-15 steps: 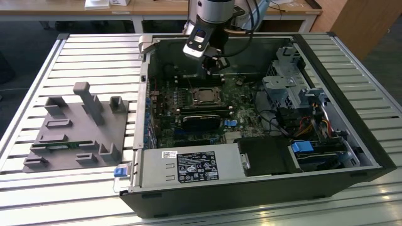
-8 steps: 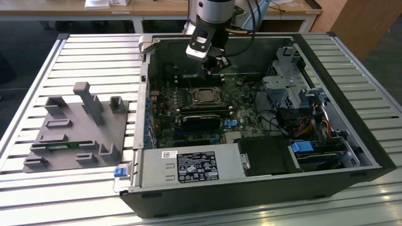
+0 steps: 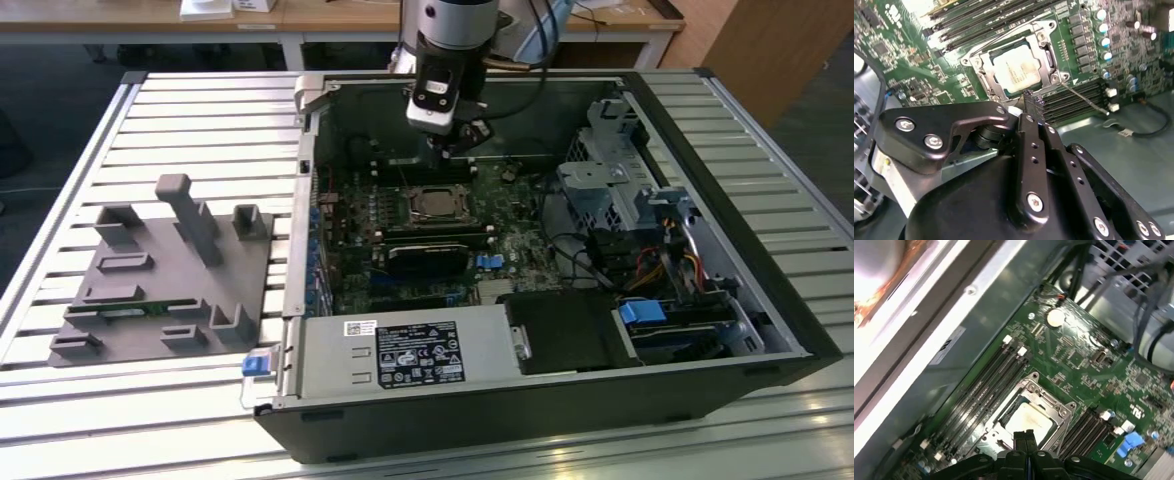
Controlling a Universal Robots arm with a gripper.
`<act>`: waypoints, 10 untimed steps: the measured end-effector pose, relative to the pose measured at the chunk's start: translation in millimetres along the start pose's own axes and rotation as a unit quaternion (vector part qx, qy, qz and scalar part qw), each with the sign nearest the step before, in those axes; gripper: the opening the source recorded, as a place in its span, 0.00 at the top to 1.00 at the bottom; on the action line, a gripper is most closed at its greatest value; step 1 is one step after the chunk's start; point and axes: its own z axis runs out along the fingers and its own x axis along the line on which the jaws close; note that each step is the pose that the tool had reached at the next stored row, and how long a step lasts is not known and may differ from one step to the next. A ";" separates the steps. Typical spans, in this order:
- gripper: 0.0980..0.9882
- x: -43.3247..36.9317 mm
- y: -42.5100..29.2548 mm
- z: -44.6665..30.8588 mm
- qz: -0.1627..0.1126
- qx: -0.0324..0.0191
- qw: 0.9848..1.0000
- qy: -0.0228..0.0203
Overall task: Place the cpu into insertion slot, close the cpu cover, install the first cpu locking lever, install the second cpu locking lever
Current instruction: 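Install the first cpu locking lever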
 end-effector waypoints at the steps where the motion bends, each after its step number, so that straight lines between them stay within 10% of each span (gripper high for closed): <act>1: 0.99 0.0 0.0 0.0 -0.009 0.000 1.000 0.000; 10: 0.99 0.0 0.0 0.1 -0.089 0.001 0.996 0.001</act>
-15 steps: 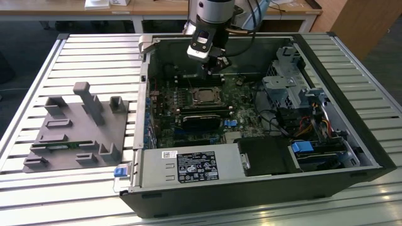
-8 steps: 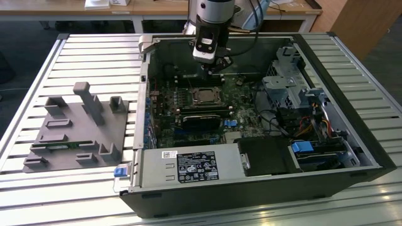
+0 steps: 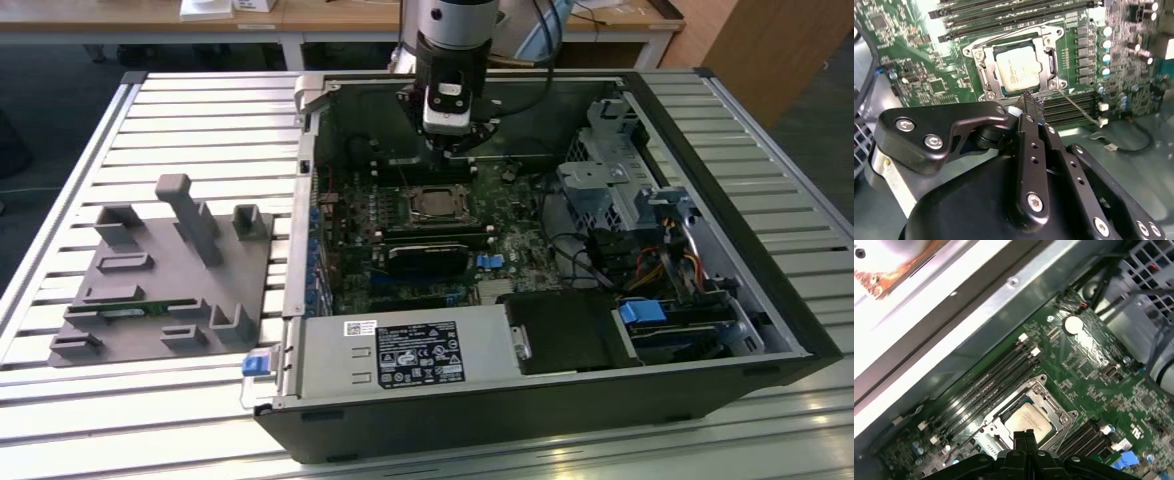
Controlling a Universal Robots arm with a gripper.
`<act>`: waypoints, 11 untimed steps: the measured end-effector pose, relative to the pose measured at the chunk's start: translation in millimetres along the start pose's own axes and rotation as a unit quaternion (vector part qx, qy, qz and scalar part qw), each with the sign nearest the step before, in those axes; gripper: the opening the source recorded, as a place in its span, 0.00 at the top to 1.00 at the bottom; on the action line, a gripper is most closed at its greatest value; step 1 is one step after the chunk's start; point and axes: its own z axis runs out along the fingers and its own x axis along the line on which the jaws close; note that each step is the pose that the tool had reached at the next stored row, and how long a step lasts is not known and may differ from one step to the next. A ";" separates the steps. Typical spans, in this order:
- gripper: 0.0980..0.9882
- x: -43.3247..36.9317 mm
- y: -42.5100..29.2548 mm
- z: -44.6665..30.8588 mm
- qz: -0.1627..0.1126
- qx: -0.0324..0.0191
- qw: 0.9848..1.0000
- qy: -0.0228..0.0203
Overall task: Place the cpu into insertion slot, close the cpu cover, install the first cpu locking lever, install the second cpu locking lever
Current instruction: 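Install the first cpu locking lever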
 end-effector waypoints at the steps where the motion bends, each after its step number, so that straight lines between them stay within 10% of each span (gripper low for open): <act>1: 0.99 0.0 0.0 0.0 -0.009 0.000 1.000 0.000; 11: 0.99 0.0 0.0 0.0 -0.070 0.001 0.998 0.001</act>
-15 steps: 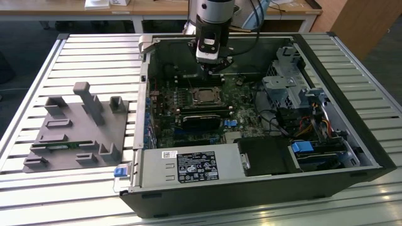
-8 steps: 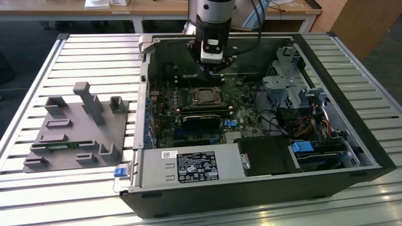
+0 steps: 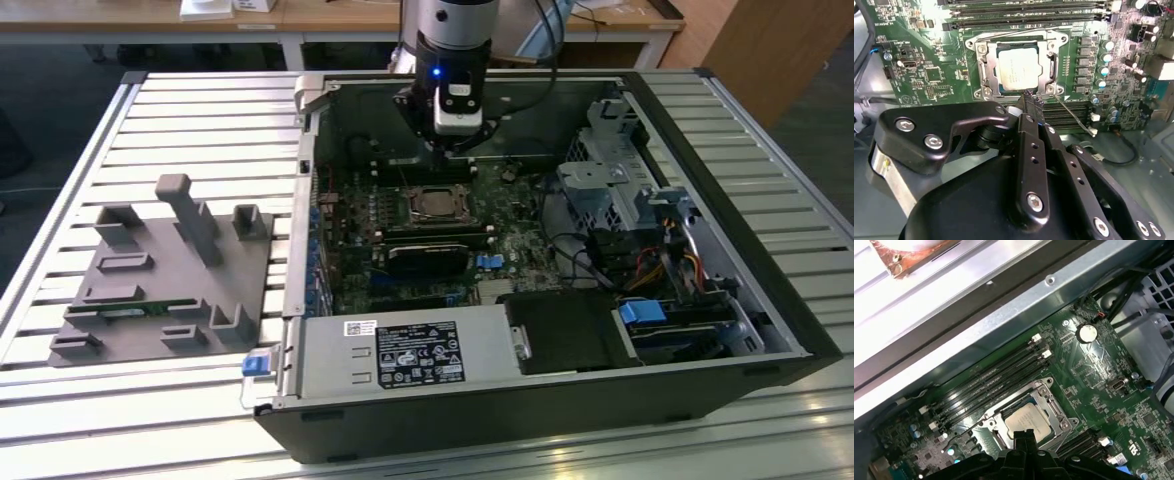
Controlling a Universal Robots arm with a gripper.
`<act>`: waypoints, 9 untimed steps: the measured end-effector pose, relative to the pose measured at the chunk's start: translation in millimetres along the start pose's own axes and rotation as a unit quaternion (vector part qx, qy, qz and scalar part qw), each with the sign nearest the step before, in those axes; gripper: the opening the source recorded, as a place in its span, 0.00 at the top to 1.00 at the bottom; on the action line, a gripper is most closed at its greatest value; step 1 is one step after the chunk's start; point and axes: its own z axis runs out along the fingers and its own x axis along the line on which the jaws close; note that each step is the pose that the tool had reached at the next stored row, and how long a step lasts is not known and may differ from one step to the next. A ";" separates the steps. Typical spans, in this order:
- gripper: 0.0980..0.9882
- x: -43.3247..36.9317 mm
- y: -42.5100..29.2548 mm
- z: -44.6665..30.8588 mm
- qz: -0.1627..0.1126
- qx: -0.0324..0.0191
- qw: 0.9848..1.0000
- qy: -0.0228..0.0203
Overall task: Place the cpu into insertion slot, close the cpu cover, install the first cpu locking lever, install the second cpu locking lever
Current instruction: 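Install the first cpu locking lever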
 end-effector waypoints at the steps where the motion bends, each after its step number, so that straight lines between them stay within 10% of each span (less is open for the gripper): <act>1: 0.99 0.0 0.0 0.0 -0.003 0.000 1.000 0.000; 9: 0.99 2.0 -1.3 0.0 -0.015 0.000 1.000 0.000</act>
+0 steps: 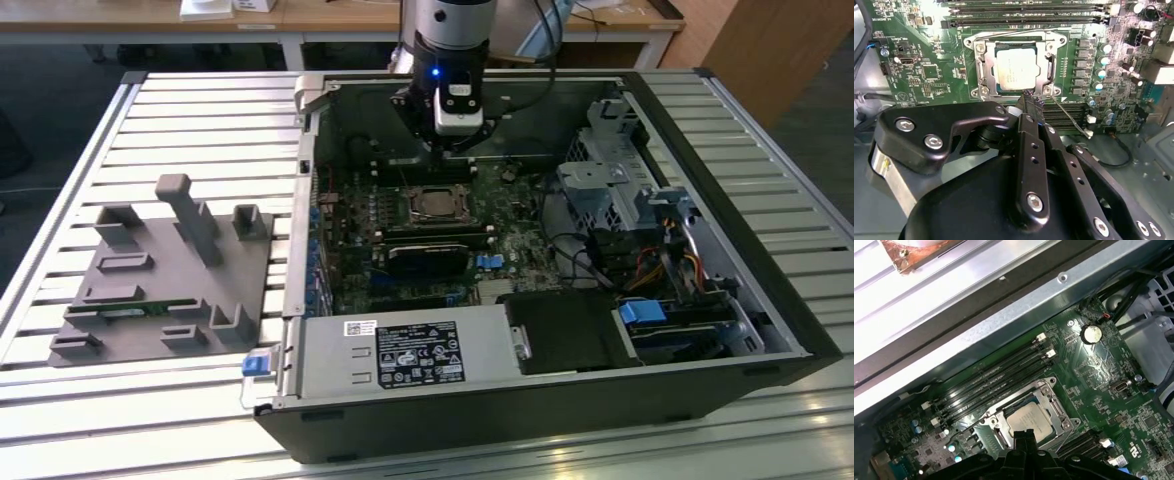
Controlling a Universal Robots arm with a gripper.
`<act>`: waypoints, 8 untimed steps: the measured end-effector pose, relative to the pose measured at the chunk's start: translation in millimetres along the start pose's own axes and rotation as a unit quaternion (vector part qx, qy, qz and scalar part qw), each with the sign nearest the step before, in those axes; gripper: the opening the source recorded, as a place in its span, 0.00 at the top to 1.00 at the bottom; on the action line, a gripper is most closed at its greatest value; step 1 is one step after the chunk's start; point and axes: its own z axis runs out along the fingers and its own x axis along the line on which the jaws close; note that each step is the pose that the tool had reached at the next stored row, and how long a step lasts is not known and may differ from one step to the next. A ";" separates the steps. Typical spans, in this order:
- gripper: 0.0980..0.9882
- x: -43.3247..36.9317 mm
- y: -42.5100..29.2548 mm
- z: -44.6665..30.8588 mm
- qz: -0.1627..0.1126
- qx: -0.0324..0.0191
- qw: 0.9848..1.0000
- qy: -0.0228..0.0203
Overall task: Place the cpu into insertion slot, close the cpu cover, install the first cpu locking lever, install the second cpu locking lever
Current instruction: 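Install the first cpu locking lever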
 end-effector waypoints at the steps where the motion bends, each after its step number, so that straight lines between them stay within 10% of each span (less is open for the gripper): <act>1: 0.99 0.0 0.0 0.0 -0.004 0.000 1.000 0.000; 8: 0.99 0.0 0.0 0.0 -0.032 0.001 0.999 0.001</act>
